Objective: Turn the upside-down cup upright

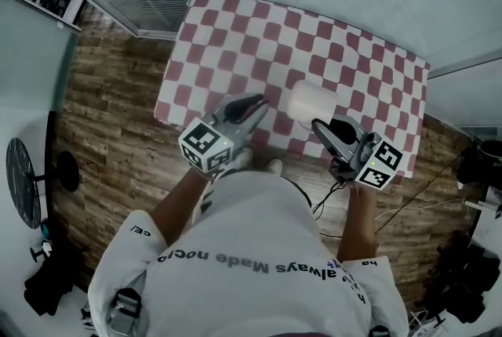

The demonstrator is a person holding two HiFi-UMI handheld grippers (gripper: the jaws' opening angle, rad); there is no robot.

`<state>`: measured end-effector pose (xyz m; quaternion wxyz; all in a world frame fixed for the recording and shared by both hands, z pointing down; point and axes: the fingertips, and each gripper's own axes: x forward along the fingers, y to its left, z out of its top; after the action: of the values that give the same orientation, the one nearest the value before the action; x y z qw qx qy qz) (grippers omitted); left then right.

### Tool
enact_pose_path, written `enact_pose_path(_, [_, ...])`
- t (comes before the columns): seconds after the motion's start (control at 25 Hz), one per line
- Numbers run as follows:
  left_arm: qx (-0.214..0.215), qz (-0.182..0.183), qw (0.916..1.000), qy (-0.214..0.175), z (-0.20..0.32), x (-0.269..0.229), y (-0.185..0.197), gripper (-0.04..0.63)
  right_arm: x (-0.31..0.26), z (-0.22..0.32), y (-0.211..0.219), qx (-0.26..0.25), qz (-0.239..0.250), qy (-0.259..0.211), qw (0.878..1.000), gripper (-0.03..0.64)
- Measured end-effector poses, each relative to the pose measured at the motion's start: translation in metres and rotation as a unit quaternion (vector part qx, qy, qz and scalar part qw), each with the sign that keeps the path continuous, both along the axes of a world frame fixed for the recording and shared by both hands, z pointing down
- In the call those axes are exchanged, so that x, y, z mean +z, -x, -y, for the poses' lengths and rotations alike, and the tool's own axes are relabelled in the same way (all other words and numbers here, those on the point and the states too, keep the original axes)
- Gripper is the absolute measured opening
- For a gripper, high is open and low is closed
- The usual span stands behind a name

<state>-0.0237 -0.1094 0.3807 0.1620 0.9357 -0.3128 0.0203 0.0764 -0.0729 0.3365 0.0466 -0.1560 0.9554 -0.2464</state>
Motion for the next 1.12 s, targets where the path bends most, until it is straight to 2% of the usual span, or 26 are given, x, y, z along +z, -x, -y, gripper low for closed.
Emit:
enact_pose_path(0.16, [0.003, -0.01, 0.9999, 0.003, -0.002, -0.003, 0.0, 0.071, -0.014, -0.004, -0.008, -0.013, 0.083, 0.03, 0.996, 0.026])
enact_pose_path(0.28, [0.027, -0.021, 0.9994, 0.009, -0.007, -0.004, -0.004, 0.091, -0.016, -0.005, -0.01, -0.015, 0.099, 0.036, 0.994, 0.026])
enact_pose_path(0.36, [0.074, -0.048, 0.9958, 0.024, -0.014, -0.006, -0.011, 0.186, -0.014, -0.005, -0.01, -0.018, 0.095, 0.035, 0.995, 0.026])
enact_pose_path(0.44, [0.129, -0.087, 0.9868, 0.044, -0.022, -0.012, -0.019, 0.286, -0.013, -0.006, -0.01, -0.023, 0.092, 0.035, 0.995, 0.026])
enact_pose_path(0.52, [0.17, -0.112, 0.9777, 0.052, -0.028, -0.022, -0.024, 0.356, -0.012, -0.009, -0.009, -0.029, 0.091, 0.036, 0.995, 0.026])
enact_pose_path(0.88, [0.254, -0.133, 0.9568, 0.046, -0.03, -0.048, -0.052, 0.445, -0.016, -0.026, -0.007, -0.053, 0.113, 0.042, 0.991, 0.026])
enact_pose_path(1.12, [0.278, -0.127, 0.951, 0.048, -0.036, -0.044, -0.072, 0.453, -0.017, -0.033, -0.004, -0.069, 0.124, 0.045, 0.989, 0.026])
